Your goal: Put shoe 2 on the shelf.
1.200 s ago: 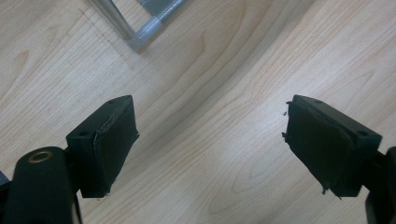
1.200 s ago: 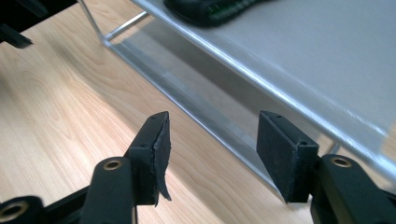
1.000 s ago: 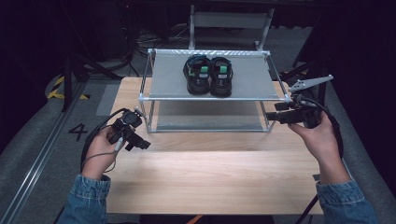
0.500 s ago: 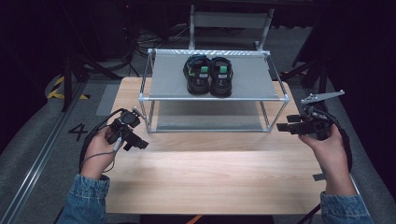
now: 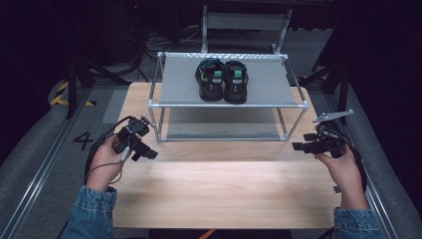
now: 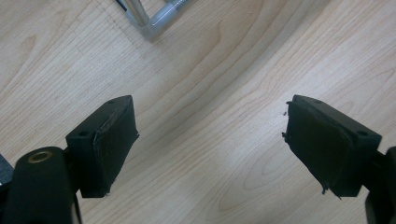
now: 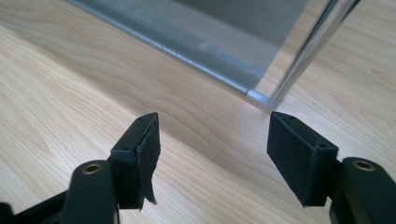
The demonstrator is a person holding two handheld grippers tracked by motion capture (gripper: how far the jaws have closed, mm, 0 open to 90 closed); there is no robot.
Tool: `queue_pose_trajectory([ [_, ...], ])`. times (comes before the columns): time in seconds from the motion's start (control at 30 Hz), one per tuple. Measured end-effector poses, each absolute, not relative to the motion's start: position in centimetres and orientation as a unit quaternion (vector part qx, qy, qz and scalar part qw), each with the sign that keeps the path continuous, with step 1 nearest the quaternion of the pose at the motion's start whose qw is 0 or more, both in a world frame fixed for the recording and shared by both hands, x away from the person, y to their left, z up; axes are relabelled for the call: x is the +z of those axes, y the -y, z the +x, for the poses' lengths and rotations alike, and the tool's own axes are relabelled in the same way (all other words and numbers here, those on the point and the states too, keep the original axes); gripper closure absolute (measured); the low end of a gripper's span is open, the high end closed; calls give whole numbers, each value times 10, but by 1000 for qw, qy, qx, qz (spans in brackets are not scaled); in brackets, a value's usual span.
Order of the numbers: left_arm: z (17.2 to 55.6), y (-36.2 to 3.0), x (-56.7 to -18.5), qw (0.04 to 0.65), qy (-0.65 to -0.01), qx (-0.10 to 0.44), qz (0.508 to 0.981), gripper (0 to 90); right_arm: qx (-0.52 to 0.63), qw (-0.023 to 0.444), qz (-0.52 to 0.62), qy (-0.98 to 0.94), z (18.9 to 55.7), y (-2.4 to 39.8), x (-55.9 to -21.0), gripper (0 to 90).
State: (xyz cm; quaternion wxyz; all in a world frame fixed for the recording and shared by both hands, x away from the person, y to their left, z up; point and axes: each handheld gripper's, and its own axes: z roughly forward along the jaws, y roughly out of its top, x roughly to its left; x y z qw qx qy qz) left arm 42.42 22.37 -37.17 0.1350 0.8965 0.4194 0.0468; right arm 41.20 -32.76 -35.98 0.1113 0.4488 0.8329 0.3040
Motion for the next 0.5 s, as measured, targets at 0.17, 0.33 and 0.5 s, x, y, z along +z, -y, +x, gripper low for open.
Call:
queue_pose_trajectory([
  [0.17,426,-222,-374,132,-419,43,897,171,305,103,452,-832,414,329,-373,360],
  [0.33,428,-223,-377,129,-421,41,897,171,296,96,453,-835,417,330,-384,361],
  [0.5,428,-223,-378,129,-421,38,897,171,286,90,459,-836,420,330,-392,359],
])
